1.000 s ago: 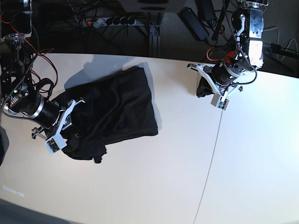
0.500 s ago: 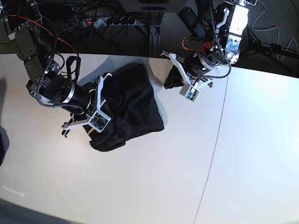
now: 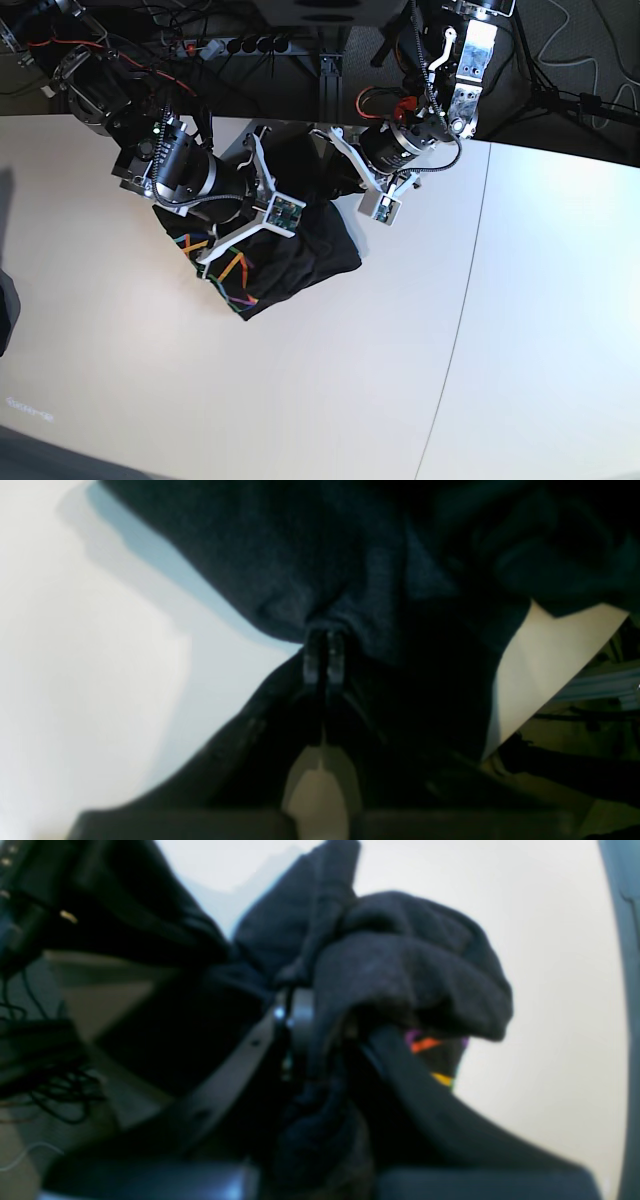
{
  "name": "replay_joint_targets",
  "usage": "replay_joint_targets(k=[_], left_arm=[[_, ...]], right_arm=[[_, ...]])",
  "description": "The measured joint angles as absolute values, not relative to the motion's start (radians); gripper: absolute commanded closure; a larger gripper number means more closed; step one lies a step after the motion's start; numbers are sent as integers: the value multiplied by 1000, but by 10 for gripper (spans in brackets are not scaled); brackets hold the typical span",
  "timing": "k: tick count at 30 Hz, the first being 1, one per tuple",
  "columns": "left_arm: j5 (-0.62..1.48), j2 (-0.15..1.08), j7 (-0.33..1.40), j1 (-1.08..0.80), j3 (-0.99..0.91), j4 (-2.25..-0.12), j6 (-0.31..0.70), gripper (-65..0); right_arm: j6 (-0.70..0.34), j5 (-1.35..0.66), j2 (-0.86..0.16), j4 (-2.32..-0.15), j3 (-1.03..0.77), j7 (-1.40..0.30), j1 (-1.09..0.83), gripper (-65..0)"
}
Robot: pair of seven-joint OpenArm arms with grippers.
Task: Fold the T-shirt properly
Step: 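Grasp the doubled strip's end with the right gripper and lift it, then flip the lifted end over the bundle with the right gripper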
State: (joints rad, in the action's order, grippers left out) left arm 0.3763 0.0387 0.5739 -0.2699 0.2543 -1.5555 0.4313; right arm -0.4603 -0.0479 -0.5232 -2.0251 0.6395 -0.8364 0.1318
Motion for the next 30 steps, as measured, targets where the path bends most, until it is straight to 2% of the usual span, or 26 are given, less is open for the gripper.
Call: replay_joint_targets(k=[3, 4, 6, 7, 8, 10, 15, 22, 23, 24, 26, 30], left_arm=[[376, 39, 575, -269, 254, -1555, 431, 0], [376, 39, 575, -269, 254, -1555, 431, 0], [376, 39, 575, -269, 254, -1555, 431, 0], [376, 39, 575, -269, 254, -1555, 431, 0], [376, 39, 575, -269, 254, -1555, 431, 0], [376, 39, 575, -269, 254, -1555, 431, 0], [376, 39, 575, -269, 254, -1555, 431, 0], [386, 51, 587, -269, 234, -1563, 436, 0], [384, 52, 608, -269, 224, -1574, 440, 0], [382, 53, 633, -269, 212, -1588, 443, 0], [374, 56, 658, -274, 183, -1618, 443, 0], [337, 62, 709, -284, 95, -1684, 445, 0]], right_arm=[[-460, -67, -478, -2025, 656, -831, 131, 0], [-460, -84, -467, -2025, 656, -831, 131, -21], [-460, -107, -451, -2025, 655, -833, 132, -210], [-460, -117, -445, -2025, 655, -833, 133, -285], [-460, -138, -437, -2025, 655, -831, 133, -337], [-460, -153, -429, -2025, 656, -819, 133, -364], [-460, -237, -424, -2025, 656, -821, 133, -364], [-460, -198, -383, -2025, 612, -827, 160, -350], [-460, -186, -382, -2025, 584, -802, 161, -304], [-459, -185, -382, -2025, 551, -789, 162, -224], [-460, -177, -382, -2024, 493, -790, 175, 0], [-460, -179, -382, -1994, 422, -802, 177, 0]])
